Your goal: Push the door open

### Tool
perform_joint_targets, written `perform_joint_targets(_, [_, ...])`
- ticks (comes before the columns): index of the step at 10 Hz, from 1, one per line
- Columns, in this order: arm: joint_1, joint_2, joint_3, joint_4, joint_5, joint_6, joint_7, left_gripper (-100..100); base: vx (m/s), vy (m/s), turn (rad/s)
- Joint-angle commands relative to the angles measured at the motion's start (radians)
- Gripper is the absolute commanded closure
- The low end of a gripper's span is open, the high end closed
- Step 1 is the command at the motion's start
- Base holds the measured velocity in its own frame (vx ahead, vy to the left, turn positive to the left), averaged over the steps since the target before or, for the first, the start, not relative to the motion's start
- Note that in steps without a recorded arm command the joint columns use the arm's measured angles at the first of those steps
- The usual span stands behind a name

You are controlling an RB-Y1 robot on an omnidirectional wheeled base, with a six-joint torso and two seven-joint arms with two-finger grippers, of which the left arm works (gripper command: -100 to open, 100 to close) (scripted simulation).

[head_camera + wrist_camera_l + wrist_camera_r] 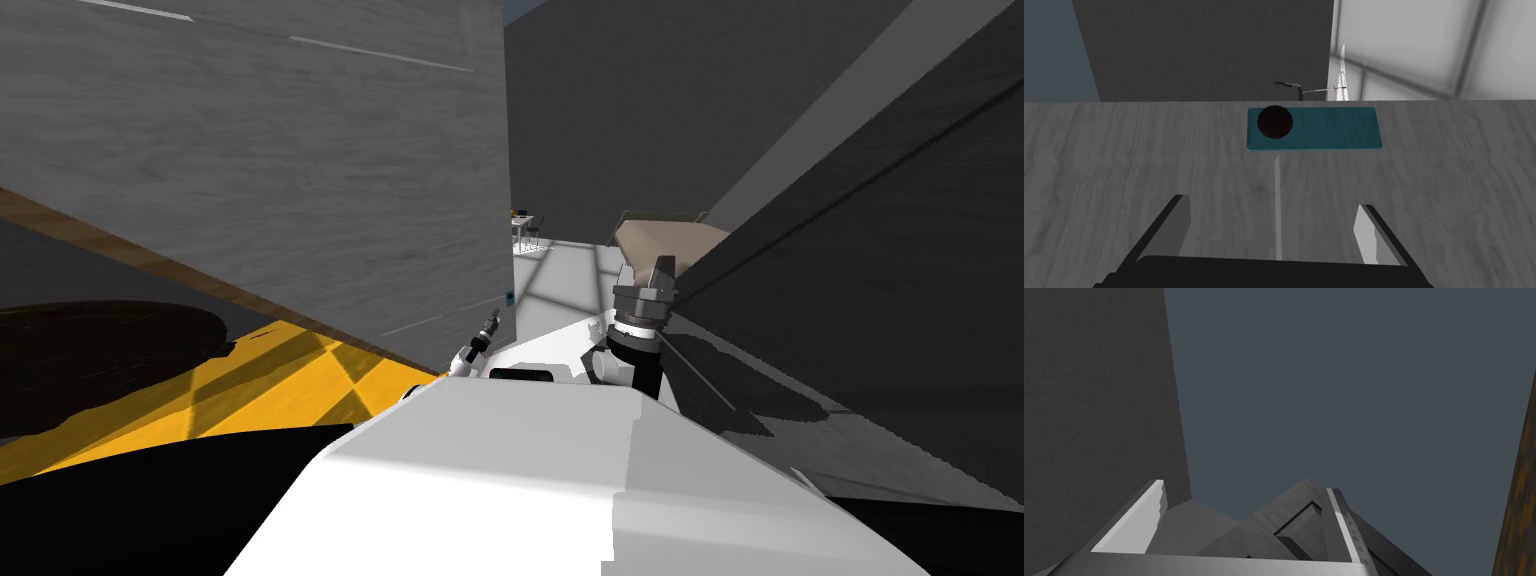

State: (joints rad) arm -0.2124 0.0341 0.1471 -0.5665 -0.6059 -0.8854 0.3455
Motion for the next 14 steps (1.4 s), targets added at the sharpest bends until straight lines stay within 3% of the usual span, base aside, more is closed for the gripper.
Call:
perform_joint_targets(1, [0.0,-0.012,0.005,-0.002,-0.015,-0.001,0.009,-100,0.211,-0.001,0.036])
perform_joint_targets(9, [0.002,-0.075,0.024,-0.004,-0.07,-0.01,0.04,-100,0.194,-0.039,0.032])
perform_joint_targets(10, [0.006,-0.07,0.022,-0.006,-0.067,-0.006,0.04,-100,0.084,-0.002,0.02])
perform_joint_targets(11, [0.006,-0.07,0.022,-0.006,-0.067,-0.006,0.04,100,-0.019,-0.001,-0.018])
perform_joint_targets(14, [0.006,-0.07,0.022,-0.006,-0.067,-0.006,0.04,100,-0.021,0.0,-0.005])
